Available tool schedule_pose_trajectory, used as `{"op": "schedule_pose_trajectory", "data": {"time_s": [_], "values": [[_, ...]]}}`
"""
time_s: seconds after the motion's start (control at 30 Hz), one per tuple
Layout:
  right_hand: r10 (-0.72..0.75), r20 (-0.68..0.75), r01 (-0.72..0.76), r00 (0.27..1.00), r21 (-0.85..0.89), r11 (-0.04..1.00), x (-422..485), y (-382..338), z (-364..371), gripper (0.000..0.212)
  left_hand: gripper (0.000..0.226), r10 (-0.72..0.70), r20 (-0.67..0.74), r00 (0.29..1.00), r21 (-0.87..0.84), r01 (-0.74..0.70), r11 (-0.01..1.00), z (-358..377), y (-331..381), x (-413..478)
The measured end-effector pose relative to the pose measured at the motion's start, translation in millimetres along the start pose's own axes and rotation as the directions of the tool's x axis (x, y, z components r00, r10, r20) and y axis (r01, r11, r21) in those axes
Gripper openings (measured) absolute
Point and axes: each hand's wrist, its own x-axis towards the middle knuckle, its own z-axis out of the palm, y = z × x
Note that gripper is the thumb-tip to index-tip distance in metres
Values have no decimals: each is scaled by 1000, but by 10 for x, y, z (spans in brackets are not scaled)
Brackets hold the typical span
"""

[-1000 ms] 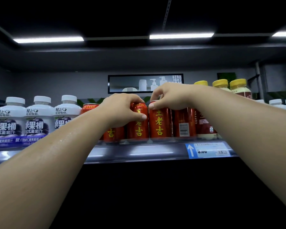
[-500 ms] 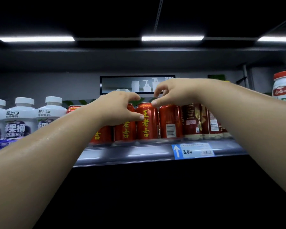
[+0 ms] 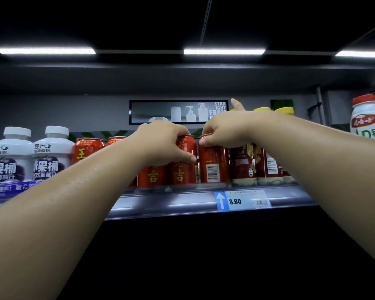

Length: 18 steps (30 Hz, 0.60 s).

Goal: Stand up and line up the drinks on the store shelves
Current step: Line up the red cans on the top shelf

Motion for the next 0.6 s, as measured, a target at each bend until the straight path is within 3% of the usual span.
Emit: {"op": "schedule_pose_trajectory", "data": {"time_s": [0.13, 0.27, 0.33, 0.47, 0.6], "values": [[1, -115, -7, 993, -51, 999, -6, 75, 50, 64, 72, 24, 28, 999, -41, -23, 999, -7, -84, 10], [-12, -31, 17, 999, 153, 988, -45, 173, -9, 36, 65, 27, 45, 999, -204, -17, 979, -8, -167, -57], [-29, -29, 33, 999, 155, 987, -51, 192, -8, 34, 63, 26, 27, 999, -219, -20, 976, 19, -175, -77], [-12, -129, 12, 992, 3, 1000, -55, 163, 35, 65, 63, 14, 2, 1000, -214, -13, 977, 26, -157, -67], [-38, -95, 54, 995, 172, 984, -69, 203, 21, 42, 66, 6, 16, 1000, -213, -2, 977, 36, -161, -69]]}}
